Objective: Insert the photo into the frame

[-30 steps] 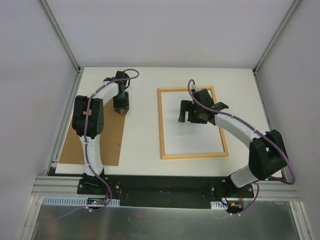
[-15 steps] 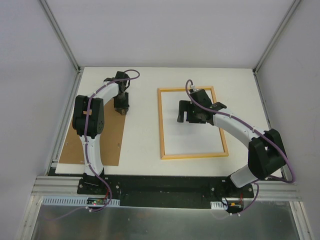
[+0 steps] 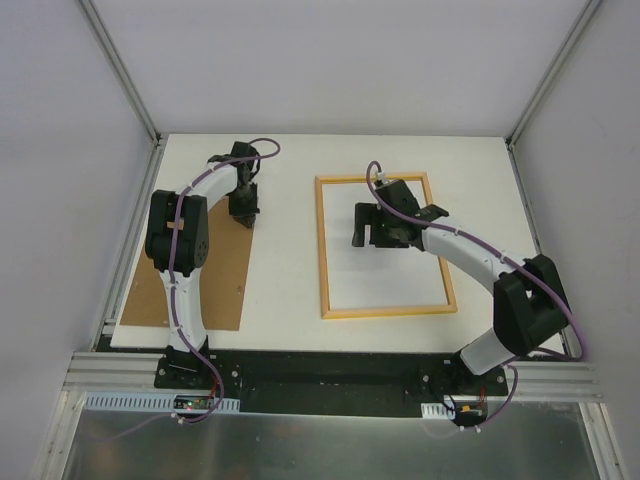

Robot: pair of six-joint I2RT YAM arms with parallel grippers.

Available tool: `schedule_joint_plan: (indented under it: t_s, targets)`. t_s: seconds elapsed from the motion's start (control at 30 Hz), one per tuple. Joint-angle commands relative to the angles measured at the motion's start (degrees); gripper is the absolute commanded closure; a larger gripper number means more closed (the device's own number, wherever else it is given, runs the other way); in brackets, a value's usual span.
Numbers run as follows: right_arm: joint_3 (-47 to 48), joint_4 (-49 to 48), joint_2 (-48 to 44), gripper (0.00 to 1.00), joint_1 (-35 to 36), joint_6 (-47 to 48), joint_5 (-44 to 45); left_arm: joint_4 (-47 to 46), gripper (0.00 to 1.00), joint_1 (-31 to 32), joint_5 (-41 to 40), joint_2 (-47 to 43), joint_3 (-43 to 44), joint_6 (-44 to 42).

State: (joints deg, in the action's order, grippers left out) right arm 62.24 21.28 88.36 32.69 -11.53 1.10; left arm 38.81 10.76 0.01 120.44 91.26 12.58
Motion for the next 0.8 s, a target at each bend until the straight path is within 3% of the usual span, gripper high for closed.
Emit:
schedule_joint_plan:
  t_s: [0.0,0.07,0.3,0.53,0.77]
  targets:
    - [2.97,-0.53,0.85,0.09,0.80,-0.51,1.09,-0.75,0.93,-0.22,2.01,1.64,0.85,-0.63]
    - [3.33,-0.53,1.46,0.09,1.15,-0.51,0.92,-0.75,0.99,-0.31,2.53,1.29,0.76,-0.63]
    - [6.14,-4.83,5.06,0.09,3.26,-1.65,-5.57,-0.75,1.00,0.66,3.94,-1.87,-0.82,2.53]
    - [7.81,-17.39,12.44,0.08,7.56,-7.36,-14.54,-0.23,1.00,1.63,5.08,-5.74,-2.67,7.37]
    - [5.70,-38.22,19.65,0.07,12.66,-14.83,-18.16,0.74,1.00,2.15,8.42,-7.06,-3.02,9.57]
